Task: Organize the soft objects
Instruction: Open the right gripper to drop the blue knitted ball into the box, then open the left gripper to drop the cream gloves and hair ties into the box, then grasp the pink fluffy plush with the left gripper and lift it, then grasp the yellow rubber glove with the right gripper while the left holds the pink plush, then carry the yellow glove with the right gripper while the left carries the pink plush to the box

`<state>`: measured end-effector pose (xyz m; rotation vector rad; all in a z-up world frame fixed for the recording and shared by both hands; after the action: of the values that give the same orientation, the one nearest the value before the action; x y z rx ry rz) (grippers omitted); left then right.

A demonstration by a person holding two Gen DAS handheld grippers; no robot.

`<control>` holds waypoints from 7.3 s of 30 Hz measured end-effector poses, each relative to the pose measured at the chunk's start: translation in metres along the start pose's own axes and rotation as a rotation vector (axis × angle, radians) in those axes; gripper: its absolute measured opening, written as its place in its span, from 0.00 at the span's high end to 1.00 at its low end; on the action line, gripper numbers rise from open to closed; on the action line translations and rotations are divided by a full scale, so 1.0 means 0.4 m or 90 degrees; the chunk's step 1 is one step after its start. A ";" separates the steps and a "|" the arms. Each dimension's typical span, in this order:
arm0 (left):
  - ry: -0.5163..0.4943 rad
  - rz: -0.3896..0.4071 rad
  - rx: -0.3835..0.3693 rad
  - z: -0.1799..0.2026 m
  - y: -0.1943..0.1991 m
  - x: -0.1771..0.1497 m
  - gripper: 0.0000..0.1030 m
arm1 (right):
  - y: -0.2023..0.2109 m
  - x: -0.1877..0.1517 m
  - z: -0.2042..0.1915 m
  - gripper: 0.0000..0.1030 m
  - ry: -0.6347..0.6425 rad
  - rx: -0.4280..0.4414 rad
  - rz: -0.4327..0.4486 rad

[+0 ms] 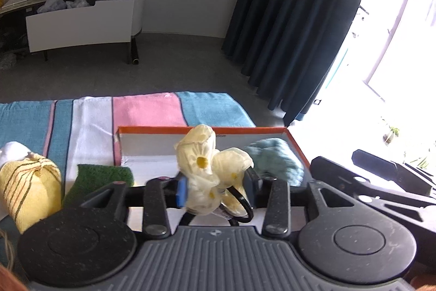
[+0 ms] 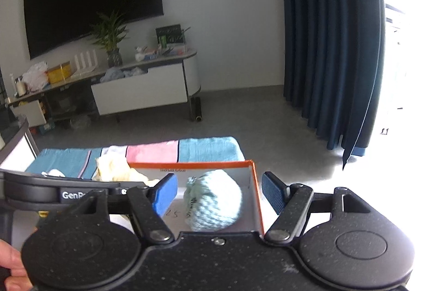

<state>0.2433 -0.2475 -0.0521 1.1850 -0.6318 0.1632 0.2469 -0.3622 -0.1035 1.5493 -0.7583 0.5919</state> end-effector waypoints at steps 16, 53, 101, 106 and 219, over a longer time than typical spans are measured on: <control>-0.006 0.038 0.031 0.001 0.112 -0.030 0.15 | 0.097 -0.027 -0.024 0.21 0.008 0.019 0.024; 0.130 0.044 0.252 -0.304 0.541 -0.649 0.01 | 0.282 -0.197 -0.289 0.21 0.109 0.164 0.025; 0.210 0.119 0.205 -0.588 0.499 -0.503 0.46 | -0.095 -0.281 -0.834 0.77 0.235 0.190 -0.133; 0.211 0.119 0.206 -0.578 0.499 -0.501 0.46 | -0.063 -0.276 -0.777 0.99 0.227 0.209 -0.129; 0.004 0.097 0.094 -0.085 0.329 -0.318 0.46 | 0.271 -0.191 -0.237 0.67 0.081 0.095 0.007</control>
<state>0.0943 -0.1403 -0.0218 1.2781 -0.7141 0.3469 0.1207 -0.2622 -0.0785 1.6282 -0.6372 0.7621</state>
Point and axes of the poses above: each gripper's, at about its wrist camera, not at the fingertips, and y roughly against the way its jaws point, z to its right, x to its top, the point moved 6 cm from there along -y, roughly the way its jaws point, and after that the axes turned 15 degrees about -z, right-handed, at the moved point
